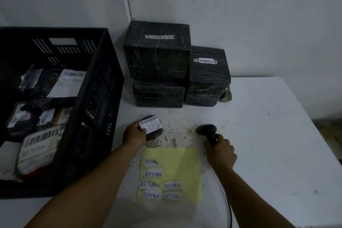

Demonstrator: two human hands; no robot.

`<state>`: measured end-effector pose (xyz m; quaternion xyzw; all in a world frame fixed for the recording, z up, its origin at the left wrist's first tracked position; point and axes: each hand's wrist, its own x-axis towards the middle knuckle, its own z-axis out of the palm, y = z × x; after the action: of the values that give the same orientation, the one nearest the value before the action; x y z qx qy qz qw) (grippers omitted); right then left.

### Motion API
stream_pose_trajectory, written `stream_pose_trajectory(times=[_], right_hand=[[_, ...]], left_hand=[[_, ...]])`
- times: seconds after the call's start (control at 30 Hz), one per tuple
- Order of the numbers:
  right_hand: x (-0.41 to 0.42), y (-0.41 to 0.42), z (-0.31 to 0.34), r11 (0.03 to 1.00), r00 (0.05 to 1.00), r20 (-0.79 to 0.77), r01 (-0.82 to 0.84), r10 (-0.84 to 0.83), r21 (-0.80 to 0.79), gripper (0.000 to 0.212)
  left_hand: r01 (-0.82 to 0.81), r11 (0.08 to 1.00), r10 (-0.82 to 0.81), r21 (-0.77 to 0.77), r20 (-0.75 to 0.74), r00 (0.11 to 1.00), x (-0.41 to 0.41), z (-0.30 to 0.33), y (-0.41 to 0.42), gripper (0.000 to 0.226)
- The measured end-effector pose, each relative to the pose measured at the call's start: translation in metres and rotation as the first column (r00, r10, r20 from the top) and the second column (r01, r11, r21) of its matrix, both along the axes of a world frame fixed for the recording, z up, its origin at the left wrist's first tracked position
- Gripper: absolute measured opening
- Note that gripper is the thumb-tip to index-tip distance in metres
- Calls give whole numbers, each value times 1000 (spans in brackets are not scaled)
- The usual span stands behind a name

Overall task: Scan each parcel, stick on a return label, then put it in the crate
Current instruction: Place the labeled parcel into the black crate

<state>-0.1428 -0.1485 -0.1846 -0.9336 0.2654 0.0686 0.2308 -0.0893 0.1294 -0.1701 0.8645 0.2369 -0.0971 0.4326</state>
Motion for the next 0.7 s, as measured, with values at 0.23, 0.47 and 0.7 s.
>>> stream_pose_trajectory(times=[0.23,0.47,0.7], right_hand=[[-34,9,11,983,952,287,-55,104,-173,78],[-80,39,1,865,784,381,-492,491,-101,12],[-99,53,-21,732,725,97,-676,682,-92,27]], left_hand=[[-60,993,39,105,193,980,-25,2,-5,53],[378,865,-490,331,391,779,-101,-14,-20,31],[780,470,-831,413,-90,549,-126,-33,-19,70]])
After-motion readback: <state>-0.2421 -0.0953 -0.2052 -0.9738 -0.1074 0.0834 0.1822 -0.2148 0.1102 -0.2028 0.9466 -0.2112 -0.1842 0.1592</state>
